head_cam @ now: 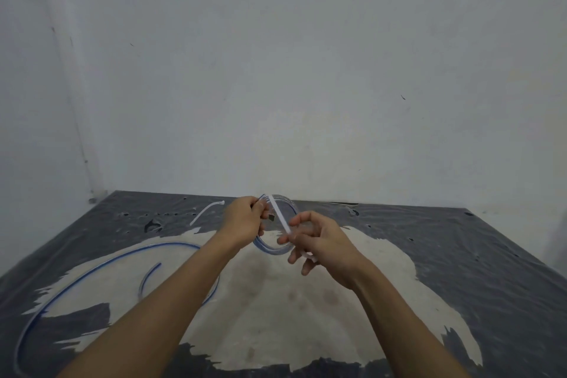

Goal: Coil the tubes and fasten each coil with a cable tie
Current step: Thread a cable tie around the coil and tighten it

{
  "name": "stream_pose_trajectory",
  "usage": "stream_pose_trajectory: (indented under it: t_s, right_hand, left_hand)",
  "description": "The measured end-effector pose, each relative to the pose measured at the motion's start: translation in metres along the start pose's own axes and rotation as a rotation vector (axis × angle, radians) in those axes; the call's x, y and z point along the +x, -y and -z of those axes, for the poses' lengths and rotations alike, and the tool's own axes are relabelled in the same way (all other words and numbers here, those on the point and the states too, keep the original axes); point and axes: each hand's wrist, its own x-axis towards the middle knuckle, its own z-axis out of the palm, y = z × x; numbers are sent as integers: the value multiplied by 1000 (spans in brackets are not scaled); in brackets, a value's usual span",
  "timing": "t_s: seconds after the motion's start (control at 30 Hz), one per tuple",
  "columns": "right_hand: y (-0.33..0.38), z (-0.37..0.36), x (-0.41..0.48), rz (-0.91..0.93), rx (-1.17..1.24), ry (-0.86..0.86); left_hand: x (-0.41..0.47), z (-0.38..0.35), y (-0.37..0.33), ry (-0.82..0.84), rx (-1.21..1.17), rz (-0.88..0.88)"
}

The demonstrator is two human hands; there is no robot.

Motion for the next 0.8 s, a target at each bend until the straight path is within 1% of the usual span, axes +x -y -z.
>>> stream_pose_trajectory:
  t_s: [0.1,0.17,0.23,0.33,0.43,0.53,0.67,0.8]
  right_hand:
    - [2,-6,0,-157,-55,-25]
    - [2,-10,1,-200,-52,-48]
    - [4,-13,3,-192,18,-107]
    - [6,-16,10,-135,195,-212]
    - [7,-19,15,-151,340,-286]
    - [6,-21,14,-204,322,-301]
    - [4,-16,12,-230,221,-292]
    - [7,-11,12,-254,211,-278]
  left_hand:
    - [2,0,-2,-74,67,-48]
    - [2,0,-3,-75,106,-77]
    - [1,0,-4,-38,160,-108]
    - [-1,-1,-6,74,191,-122]
    - [-3,-3,-8,123,224,-138]
    - [-1,-3,-11,126,271,-172]
    - [1,-2,-8,133,216,-175]
    - [-1,-5,-5,156,16,-141]
